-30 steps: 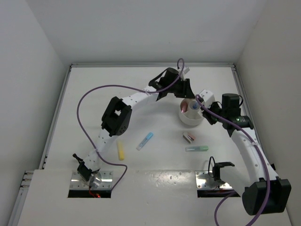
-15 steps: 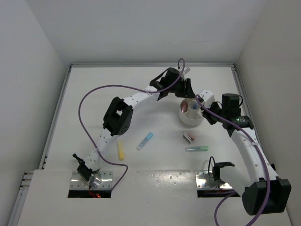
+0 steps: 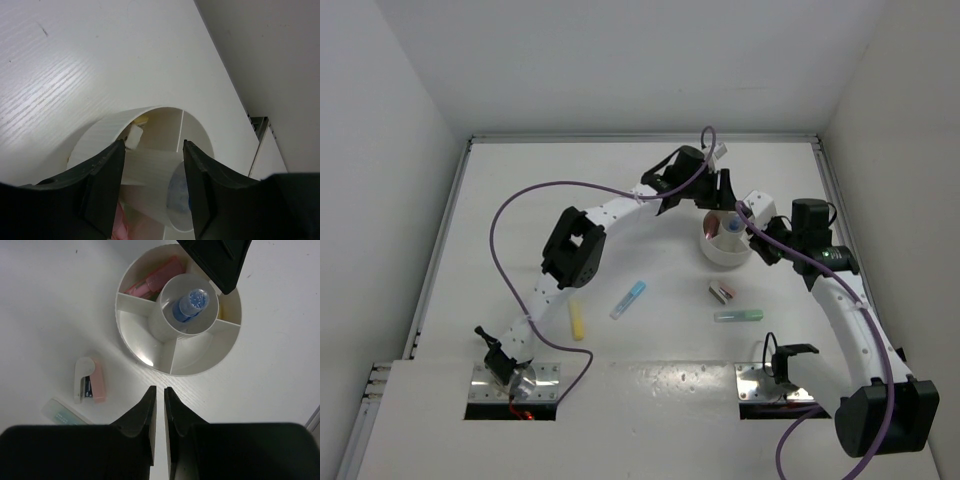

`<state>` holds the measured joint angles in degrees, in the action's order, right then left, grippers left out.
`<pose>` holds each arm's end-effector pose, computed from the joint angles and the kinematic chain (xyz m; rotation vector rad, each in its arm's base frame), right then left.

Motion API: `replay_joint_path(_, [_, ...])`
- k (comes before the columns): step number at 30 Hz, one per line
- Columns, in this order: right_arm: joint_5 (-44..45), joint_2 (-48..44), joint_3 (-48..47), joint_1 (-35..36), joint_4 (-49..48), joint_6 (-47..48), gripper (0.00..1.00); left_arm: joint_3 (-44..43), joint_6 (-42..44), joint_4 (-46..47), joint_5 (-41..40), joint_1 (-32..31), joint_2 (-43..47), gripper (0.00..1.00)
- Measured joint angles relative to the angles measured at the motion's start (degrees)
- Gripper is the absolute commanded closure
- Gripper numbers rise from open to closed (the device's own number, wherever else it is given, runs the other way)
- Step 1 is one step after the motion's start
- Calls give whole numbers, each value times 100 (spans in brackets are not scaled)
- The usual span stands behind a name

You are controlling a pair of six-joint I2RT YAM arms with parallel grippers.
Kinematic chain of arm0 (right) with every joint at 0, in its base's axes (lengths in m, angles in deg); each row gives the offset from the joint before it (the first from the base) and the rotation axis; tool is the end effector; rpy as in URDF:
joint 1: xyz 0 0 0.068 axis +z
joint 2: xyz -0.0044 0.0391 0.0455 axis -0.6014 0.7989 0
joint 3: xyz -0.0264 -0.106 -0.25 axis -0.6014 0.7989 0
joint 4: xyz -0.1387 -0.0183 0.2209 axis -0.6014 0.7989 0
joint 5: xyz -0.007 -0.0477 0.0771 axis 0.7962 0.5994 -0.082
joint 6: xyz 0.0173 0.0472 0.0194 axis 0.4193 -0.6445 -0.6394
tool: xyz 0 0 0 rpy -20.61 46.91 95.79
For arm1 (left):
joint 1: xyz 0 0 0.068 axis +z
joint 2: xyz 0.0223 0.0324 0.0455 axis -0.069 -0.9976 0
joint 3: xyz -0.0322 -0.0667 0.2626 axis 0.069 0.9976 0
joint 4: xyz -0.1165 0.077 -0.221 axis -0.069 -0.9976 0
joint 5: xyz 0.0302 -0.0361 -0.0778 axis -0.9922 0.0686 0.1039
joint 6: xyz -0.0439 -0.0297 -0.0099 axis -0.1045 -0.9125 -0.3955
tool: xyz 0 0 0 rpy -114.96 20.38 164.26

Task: Sort the stationery into containers
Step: Place the stationery in the storage box.

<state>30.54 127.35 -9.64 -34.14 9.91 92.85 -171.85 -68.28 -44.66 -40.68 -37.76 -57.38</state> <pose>0.2036 0.0220 0.2653 -0.7508 2.1356 0.1695 0.4174 -0.3930 0.2125 0.3626 2.2255 -1.2945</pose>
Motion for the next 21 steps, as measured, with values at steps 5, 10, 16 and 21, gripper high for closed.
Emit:
replay_joint_path(5, [-4,0,0,0,46,0,88,0,0,2,7,0,-7,43])
replay_joint_path(10, [-7,0,0,0,57,-2,75,0,33,-4,-59,22,46,43])
replay_joint_path(16, [-111,-2,0,0,85,103,30,584,232,7,-531,273,986,54])
replay_joint_path(21, [-693,59,-11,0,570,601,53,1589,483,146,-940,717,2492,100])
